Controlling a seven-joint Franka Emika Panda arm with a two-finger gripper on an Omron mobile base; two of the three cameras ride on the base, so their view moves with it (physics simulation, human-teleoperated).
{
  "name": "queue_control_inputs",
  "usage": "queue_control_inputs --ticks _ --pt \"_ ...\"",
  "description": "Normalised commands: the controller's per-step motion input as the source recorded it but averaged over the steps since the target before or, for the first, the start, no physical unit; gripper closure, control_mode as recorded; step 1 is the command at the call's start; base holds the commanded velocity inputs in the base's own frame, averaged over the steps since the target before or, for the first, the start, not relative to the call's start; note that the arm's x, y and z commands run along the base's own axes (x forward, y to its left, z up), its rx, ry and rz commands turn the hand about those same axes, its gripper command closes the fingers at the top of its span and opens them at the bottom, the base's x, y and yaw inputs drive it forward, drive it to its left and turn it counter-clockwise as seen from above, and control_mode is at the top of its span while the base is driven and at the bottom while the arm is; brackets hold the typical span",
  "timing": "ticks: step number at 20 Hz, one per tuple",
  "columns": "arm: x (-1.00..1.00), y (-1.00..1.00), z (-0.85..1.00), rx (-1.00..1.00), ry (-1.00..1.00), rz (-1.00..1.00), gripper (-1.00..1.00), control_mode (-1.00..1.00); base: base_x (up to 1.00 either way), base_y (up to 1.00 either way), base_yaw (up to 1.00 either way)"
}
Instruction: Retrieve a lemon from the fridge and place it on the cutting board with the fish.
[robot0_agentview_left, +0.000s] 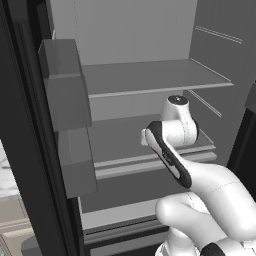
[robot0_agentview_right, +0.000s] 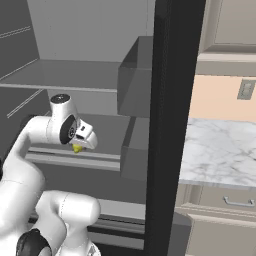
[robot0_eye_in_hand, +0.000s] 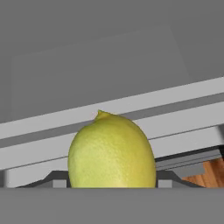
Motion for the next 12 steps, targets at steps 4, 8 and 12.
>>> queue_control_inputs --ticks 4,8,12 --pt "-0.42 -0.04 0.57 0.00 0.01 0.00 1.00 -1.00 0.00 0.00 0.00" --pt "-0.43 0.00 0.59 0.00 -0.01 0.00 1.00 -1.00 0.00 0.00 0.00" --pt "-0.31 0.00 0.48 0.00 0.10 0.00 1.00 -1.00 0.00 0.00 0.00"
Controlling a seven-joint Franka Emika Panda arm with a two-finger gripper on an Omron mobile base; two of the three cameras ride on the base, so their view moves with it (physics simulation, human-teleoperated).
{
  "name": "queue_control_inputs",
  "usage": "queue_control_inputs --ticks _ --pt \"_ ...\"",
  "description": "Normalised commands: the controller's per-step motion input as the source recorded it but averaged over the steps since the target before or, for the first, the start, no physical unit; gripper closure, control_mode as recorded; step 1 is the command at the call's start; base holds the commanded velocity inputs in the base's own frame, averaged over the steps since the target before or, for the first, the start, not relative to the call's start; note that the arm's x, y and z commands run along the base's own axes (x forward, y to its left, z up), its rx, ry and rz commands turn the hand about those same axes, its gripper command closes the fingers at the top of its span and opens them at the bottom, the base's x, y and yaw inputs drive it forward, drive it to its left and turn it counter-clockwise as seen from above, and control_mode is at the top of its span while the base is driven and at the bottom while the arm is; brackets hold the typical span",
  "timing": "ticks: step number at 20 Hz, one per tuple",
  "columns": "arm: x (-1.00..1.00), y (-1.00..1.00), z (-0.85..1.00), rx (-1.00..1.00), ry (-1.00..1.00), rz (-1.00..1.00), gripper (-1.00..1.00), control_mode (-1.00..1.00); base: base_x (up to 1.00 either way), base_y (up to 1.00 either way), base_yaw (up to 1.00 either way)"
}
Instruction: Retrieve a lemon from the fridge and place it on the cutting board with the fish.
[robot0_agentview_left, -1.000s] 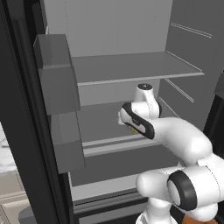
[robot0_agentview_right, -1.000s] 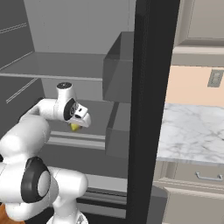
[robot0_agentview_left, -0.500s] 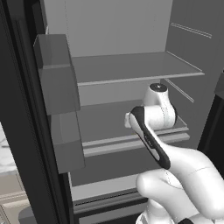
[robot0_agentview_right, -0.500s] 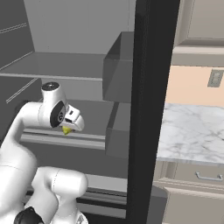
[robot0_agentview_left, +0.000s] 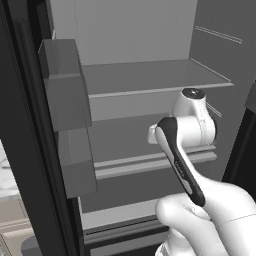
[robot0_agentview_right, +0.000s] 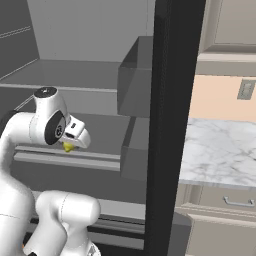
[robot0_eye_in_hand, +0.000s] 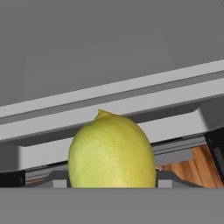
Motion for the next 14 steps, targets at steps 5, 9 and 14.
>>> queue_control_inputs --ticks 5,9,14 --pt "-0.47 -0.04 0.32 0.00 0.03 0.00 1.00 -1.00 0.00 0.00 0.00" --pt "-0.54 -0.22 0.16 0.00 0.00 0.00 1.00 -1.00 0.00 0.00 0.00" --pt "-0.23 -0.15 -0.03 0.00 0.00 0.00 1.00 -1.00 0.00 0.00 0.00"
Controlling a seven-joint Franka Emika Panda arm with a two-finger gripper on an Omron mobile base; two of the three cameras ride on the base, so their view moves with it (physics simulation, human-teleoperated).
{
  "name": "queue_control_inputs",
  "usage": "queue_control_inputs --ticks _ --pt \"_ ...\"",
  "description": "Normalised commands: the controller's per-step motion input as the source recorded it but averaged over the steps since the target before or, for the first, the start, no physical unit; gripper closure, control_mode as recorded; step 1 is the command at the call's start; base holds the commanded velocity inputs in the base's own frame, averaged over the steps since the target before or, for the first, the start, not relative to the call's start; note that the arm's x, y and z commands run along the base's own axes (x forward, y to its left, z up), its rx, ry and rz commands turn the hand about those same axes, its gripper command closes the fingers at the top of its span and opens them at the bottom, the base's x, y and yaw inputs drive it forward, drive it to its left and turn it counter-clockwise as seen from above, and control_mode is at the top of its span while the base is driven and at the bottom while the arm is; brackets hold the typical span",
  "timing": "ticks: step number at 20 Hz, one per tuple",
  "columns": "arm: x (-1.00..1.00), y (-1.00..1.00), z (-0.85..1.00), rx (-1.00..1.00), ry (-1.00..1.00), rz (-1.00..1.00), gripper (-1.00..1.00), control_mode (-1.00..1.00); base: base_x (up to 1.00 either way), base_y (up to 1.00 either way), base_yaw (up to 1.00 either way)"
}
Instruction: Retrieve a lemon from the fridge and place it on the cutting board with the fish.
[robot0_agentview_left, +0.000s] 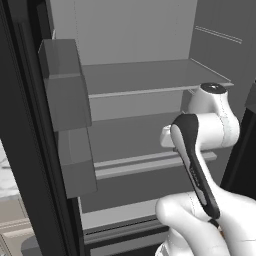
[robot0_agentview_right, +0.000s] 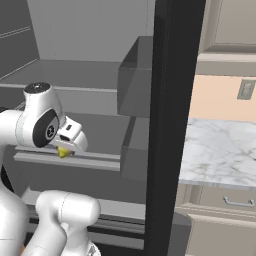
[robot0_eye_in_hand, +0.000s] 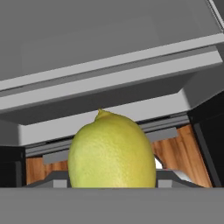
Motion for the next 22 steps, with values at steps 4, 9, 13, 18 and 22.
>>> queue_control_inputs --ticks 4,9,13,18,22 --pt "0.00 -0.08 -0.13 0.00 0.00 0.00 1.00 -1.00 0.00 0.00 0.00" --pt "0.00 0.00 -0.01 0.00 0.00 0.00 1.00 -1.00 0.00 0.00 0.00" --pt "0.00 0.00 0.00 0.00 0.00 0.00 1.00 -1.00 0.00 0.00 0.00" --pt "-0.05 0.00 -0.01 0.00 0.00 0.00 1.00 1.00 -0.10 0.00 0.00" --pt "0.00 0.00 0.00 0.00 0.00 0.00 1.00 1.00 -0.61 -0.03 0.00"
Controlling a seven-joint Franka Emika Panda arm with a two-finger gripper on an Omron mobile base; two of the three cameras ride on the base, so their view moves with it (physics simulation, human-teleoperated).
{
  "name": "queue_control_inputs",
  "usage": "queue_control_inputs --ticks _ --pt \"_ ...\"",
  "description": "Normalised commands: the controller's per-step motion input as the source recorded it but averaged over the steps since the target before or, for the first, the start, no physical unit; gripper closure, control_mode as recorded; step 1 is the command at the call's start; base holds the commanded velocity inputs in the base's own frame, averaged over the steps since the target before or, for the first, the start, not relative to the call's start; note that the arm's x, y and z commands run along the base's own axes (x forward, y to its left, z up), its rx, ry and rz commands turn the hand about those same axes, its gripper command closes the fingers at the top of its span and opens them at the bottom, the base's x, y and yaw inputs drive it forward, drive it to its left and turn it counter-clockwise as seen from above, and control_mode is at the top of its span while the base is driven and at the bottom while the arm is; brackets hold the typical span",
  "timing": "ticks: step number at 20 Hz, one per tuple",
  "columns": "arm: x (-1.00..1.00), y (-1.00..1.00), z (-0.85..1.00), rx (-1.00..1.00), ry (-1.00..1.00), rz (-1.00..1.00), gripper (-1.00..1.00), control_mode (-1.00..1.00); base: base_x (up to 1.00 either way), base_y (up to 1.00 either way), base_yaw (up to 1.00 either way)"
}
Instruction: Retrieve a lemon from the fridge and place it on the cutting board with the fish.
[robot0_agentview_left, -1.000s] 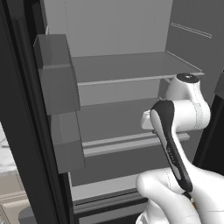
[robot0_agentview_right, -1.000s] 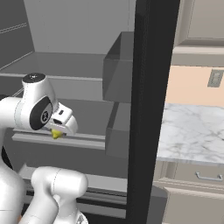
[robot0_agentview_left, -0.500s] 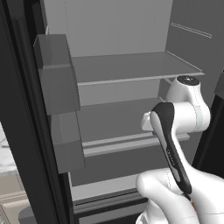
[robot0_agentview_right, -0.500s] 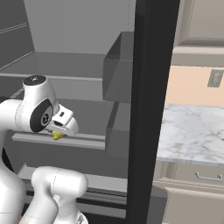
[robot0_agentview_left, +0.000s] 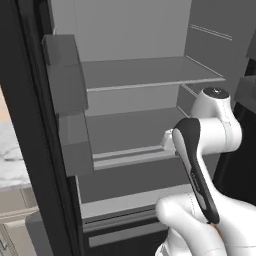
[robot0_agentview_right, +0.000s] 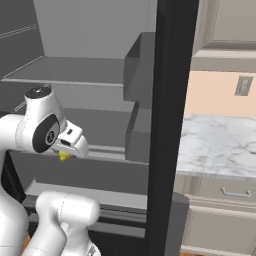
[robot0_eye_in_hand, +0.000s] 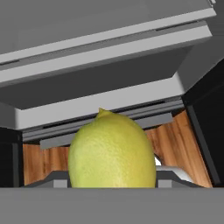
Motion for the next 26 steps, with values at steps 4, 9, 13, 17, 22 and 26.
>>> queue_control_inputs --ticks 4,9,13,17,22,26 --pt "0.00 0.00 0.00 0.00 0.00 0.00 1.00 1.00 -0.69 0.00 0.00" --pt "0.00 0.00 0.00 0.00 0.00 0.00 1.00 1.00 -0.77 0.00 0.00" --pt "0.00 0.00 0.00 0.00 0.00 0.00 1.00 1.00 -0.77 0.00 0.00" --pt "0.00 0.00 0.00 0.00 0.00 0.00 1.00 1.00 -0.80 0.00 0.00" --pt "0.00 0.00 0.00 0.00 0.00 0.00 1.00 1.00 -0.47 0.36 0.09" --pt "0.00 0.00 0.00 0.00 0.00 0.00 1.00 1.00 -0.10 0.76 0.02"
